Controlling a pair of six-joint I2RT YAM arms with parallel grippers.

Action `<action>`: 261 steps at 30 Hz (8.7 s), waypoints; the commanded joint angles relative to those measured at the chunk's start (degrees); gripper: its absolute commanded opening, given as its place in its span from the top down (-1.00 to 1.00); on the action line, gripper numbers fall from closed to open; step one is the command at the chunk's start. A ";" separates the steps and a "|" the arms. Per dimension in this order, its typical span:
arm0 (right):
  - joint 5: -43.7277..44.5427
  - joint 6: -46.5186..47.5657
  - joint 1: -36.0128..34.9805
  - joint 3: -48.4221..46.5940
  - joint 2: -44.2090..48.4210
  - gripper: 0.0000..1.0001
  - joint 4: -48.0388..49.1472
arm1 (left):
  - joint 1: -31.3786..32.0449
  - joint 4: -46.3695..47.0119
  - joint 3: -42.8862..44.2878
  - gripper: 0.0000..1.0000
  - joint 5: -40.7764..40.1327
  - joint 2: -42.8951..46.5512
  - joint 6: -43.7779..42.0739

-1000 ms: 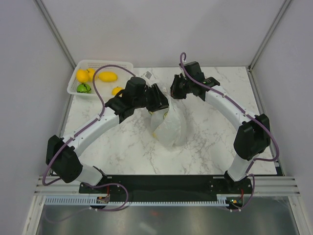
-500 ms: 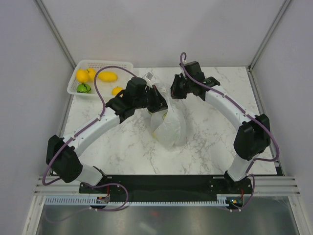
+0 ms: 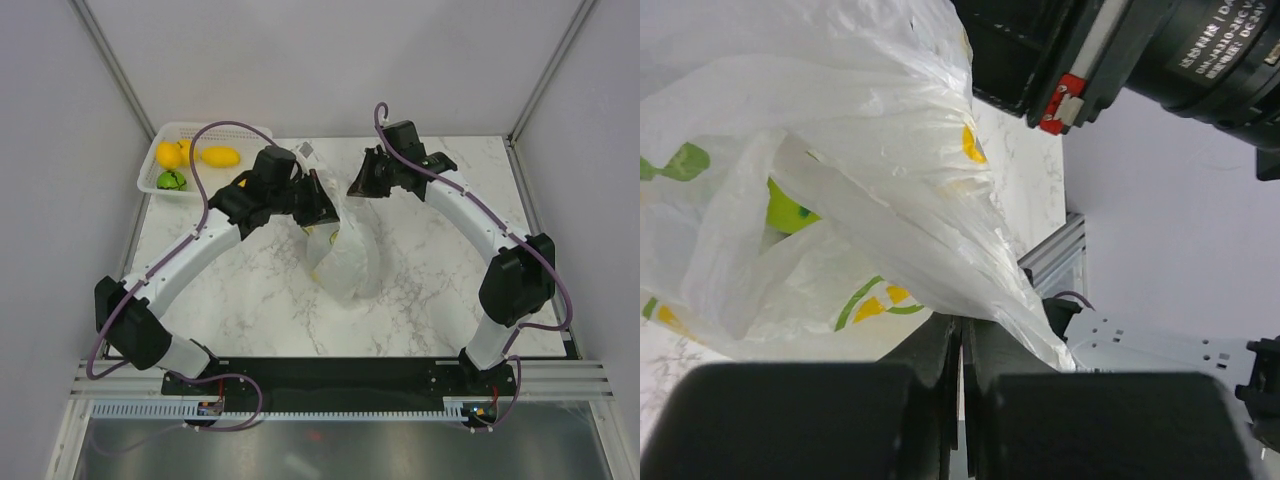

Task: Place the fake fruits into the plastic bag and tie a complex knot
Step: Tie the plastic bag at the center of the board.

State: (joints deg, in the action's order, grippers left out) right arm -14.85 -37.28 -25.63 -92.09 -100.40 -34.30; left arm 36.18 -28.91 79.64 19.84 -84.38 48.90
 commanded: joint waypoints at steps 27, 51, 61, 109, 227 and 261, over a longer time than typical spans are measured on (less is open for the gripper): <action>7.56 6.25 0.40 -7.13 -0.23 1.00 -5.33 | -4.81 -21.90 9.40 0.95 6.53 -2.99 -18.06; -24.86 -0.16 4.36 4.99 4.16 0.54 10.30 | -6.74 -9.59 8.25 0.95 18.13 -4.92 -18.14; -26.82 -1.75 4.44 6.14 3.90 0.50 13.12 | -7.36 -8.45 7.38 0.96 20.68 -5.36 -15.51; -20.31 1.42 4.27 5.43 3.81 0.58 9.08 | -9.55 -20.31 13.00 -0.38 6.72 0.45 -10.94; -28.65 -9.57 -0.30 6.14 0.91 0.31 17.17 | -6.74 11.77 7.64 -0.37 5.57 -7.12 -3.90; -25.23 -8.43 1.81 4.82 1.79 1.00 13.91 | -9.38 5.53 9.49 -0.50 6.88 -5.01 -8.83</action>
State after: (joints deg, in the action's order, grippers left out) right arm -38.79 -47.11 -23.62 -85.38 -99.48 -18.72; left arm 28.58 -25.36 86.61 28.58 -92.20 42.11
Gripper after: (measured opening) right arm 0.007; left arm 0.744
